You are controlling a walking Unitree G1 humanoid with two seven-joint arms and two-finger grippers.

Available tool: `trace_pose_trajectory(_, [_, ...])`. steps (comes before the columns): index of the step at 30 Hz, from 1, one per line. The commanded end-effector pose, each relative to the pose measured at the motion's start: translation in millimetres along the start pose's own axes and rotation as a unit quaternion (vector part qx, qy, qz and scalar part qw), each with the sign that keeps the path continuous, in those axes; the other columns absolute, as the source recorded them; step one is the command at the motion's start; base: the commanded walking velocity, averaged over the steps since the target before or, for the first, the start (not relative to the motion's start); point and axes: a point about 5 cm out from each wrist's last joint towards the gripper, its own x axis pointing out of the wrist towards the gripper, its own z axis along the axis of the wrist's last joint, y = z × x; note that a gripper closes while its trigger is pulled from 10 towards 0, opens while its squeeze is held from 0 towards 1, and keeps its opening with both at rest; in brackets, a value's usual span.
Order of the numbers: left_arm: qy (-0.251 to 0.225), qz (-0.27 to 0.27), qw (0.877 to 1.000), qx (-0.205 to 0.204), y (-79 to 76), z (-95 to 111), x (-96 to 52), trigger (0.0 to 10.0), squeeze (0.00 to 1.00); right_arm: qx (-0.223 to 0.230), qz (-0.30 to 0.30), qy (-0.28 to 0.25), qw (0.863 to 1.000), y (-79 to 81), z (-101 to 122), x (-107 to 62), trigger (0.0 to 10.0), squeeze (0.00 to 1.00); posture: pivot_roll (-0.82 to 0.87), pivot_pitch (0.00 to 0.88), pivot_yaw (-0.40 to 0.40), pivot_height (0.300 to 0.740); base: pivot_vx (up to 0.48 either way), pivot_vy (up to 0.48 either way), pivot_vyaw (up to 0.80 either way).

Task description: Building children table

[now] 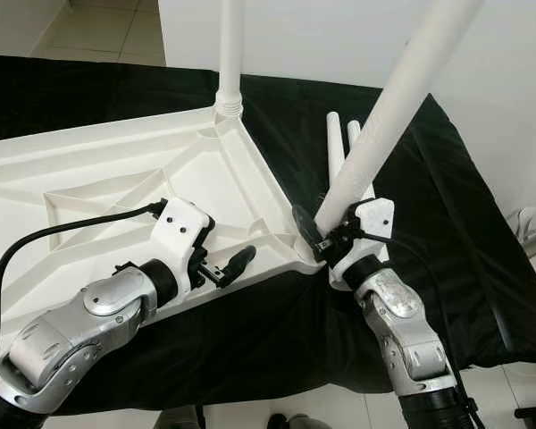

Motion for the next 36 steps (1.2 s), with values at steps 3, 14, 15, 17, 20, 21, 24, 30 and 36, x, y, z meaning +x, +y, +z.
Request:
trace_pose_trajectory(3, [-0.003,-0.12,0.993,0.003,-14.8,3,-3.2,10.0,0.0,0.011,-0.009,0.092,0.996,-8.0,-28,-4.6,10.0,0.0,0.14,0.22,-0.082,0.74,0.0,0.0,0.0])
trace_pose_trajectory(14, [-0.003,-0.119,0.993,0.003,-14.8,3,-4.0,10.0,0.0,0.035,-0.025,0.094,0.995,-10.3,-32,-3.5,10.0,0.0,0.14,0.22,-0.082,0.74,0.0,0.0,0.0])
trace_pose_trajectory(15, [-0.003,-0.119,0.993,0.004,-14.7,3,-4.1,10.0,0.0,0.053,-0.027,0.096,0.994,-8.1,-35,-5.4,10.0,0.0,0.14,0.22,-0.082,0.74,0.0,0.0,0.0])
trace_pose_trajectory(17, [-0.004,-0.119,0.993,0.003,-15.2,4,-4.3,10.0,0.0,0.067,-0.035,0.101,0.992,-6.9,-38,-7.9,10.0,0.0,0.14,0.22,-0.086,0.74,0.0,0.0,0.0])
trace_pose_trajectory(20, [-0.004,-0.119,0.993,0.004,-15.4,4,-4.3,10.0,0.0,0.105,-0.061,0.099,0.988,-9.3,-40,-8.2,10.0,0.0,0.14,0.22,-0.086,0.74,0.0,0.0,0.0])
trace_pose_trajectory(21, [-0.004,-0.119,0.993,0.004,-15.3,4,-4.2,10.0,0.0,0.114,-0.069,0.097,0.986,-10.5,-41,-8.1,10.0,0.0,0.14,0.22,-0.086,0.74,0.0,0.0,0.0])
trace_pose_trajectory(24, [-0.004,-0.119,0.993,0.003,-15.4,4,-3.1,10.0,0.0,0.106,-0.084,0.097,0.986,-13.3,-43,-8.5,10.0,0.0,0.14,0.219,-0.084,0.74,0.0,0.0,0.0])
trace_pose_trajectory(30, [-0.004,-0.122,0.993,0.004,-15.4,5,-2.4,10.0,0.0,0.069,-0.095,0.085,0.989,-14.2,-40,-8.0,10.0,0.0,0.14,0.218,-0.081,0.74,0.0,0.0,0.0])
trace_pose_trajectory(36, [-0.004,-0.122,0.992,0.005,-16.4,5,-2.5,10.0,0.0,-0.002,-0.101,0.06,0.993,-11.3,-33,-6.0,10.0,0.0,0.14,0.219,-0.083,0.74,0.0,0.0,0.0])
